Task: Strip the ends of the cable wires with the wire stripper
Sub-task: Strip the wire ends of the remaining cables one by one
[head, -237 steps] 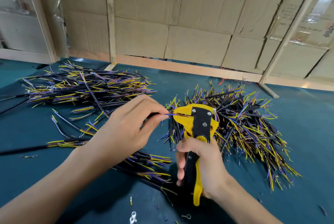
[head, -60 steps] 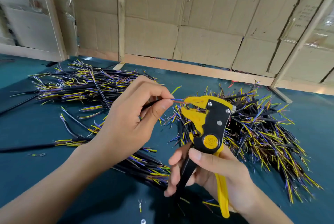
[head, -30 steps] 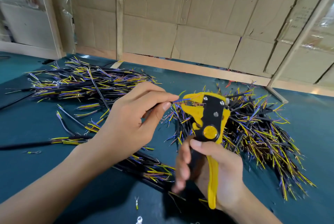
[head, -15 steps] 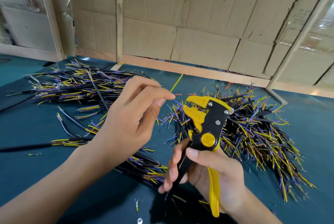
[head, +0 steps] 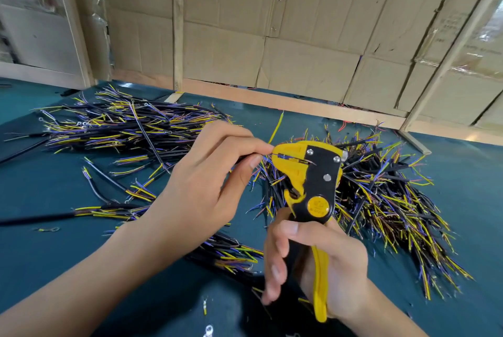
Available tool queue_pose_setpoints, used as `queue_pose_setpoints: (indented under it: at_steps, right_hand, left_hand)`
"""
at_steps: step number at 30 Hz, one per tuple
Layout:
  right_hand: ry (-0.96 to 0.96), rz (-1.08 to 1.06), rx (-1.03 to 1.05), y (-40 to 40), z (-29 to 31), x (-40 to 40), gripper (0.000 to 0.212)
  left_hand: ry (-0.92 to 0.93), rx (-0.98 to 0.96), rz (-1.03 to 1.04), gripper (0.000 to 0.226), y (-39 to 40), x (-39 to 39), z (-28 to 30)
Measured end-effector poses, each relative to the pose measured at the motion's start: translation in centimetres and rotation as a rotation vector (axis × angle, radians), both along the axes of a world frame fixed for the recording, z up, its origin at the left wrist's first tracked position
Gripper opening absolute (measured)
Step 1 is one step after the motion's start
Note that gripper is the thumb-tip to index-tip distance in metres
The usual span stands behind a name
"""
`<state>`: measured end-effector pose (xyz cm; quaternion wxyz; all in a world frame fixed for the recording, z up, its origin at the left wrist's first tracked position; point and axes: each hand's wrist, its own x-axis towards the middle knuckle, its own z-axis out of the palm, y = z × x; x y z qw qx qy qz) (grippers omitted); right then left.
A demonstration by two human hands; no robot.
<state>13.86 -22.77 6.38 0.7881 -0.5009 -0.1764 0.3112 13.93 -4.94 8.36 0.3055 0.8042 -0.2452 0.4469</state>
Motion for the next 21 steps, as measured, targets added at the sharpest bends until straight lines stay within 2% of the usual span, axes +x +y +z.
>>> queue_pose_setpoints:
  at_steps: [1,2,5,10,16,19,21]
  right_hand:
    - [-0.147,-0.044,0.068,-0.4,-0.7,-0.8,0.025]
    - [-0.163,-0.110,0.092,-0.7,-0.9,-1.0,0.026]
    - [-0.179,-0.104,0.091,-0.7,-1.0,-0.8,0.033]
    - [-0.106,-0.007,0.244,-0.9,-1.0,0.4,0.041]
    - [-0.097,-0.324,0.168,-0.6,-0.9,1.4,0.063]
    - [-0.150,-0.391,0.103,-0.8,-0.6,1.3,0.061]
    - [-0.182,-0.445,0.090,-0.9,-0.7,1.2,0.048]
  left_hand:
    - [0.009,-0.017,-0.002,0.019,-0.1,0.0,-0.1]
    - [0.030,-0.051,-0.004,0.019,-0.2,0.0,-0.2]
    - [0.079,-0.101,0.001,0.020,0.0,0.0,-0.3]
    - [0.058,-0.079,0.108,0.015,1.1,0.8,-0.1]
    - [-0.017,0.003,0.261,0.012,1.2,0.9,-0.1]
    - [-0.041,0.089,0.230,0.012,1.0,0.7,-0.3]
    - [-0.048,0.150,0.197,0.013,0.9,0.6,-0.5]
